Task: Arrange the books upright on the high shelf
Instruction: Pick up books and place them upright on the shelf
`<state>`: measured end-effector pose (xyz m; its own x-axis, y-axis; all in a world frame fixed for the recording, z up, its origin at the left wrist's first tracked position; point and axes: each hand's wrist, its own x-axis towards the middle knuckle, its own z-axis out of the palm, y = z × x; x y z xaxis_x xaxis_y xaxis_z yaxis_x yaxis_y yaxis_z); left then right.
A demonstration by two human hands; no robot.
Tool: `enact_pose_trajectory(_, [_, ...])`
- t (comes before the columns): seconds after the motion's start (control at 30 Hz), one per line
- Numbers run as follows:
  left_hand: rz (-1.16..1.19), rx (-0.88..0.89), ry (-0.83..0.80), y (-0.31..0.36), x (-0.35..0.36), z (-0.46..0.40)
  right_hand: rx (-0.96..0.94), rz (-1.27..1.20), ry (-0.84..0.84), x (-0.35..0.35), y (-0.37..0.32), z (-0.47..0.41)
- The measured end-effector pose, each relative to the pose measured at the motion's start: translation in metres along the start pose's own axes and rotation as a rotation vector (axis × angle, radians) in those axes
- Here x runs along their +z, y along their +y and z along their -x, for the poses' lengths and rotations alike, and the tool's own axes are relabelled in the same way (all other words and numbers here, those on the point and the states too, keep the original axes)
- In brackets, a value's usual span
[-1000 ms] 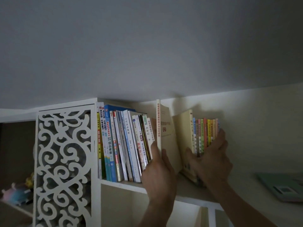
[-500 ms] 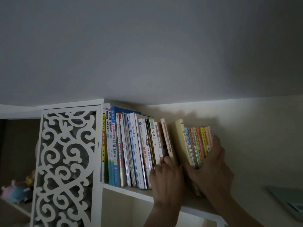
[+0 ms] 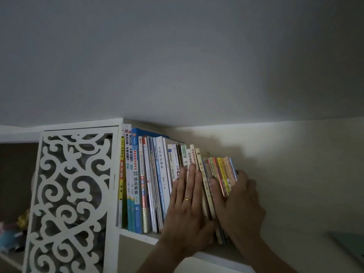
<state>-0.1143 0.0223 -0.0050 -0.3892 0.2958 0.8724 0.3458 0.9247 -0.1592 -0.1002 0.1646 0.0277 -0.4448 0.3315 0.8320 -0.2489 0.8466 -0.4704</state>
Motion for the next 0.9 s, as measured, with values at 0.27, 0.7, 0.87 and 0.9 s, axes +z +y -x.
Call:
enact_pose_trajectory(0.27, [0.058, -0.01, 0.009, 0.017, -0.02, 0.013, 0.129, -0.151, -0.085, -0.016, 0.005, 0.006])
enact_pose_trajectory(0.7, [0.252, 0.069, 0.033, -0.005, -0.034, 0.021, 0.078, -0.002, -0.376, -0.036, 0.02, 0.038])
enact_pose_trajectory(0.87, [0.141, 0.098, -0.001, -0.021, -0.023, 0.02, 0.093, 0.107, -0.328, -0.024, 0.017, 0.033])
enact_pose_trajectory(0.9, [0.141, 0.108, -0.008, -0.024, -0.023, 0.021, 0.112, 0.091, -0.342, -0.022, 0.018, 0.031])
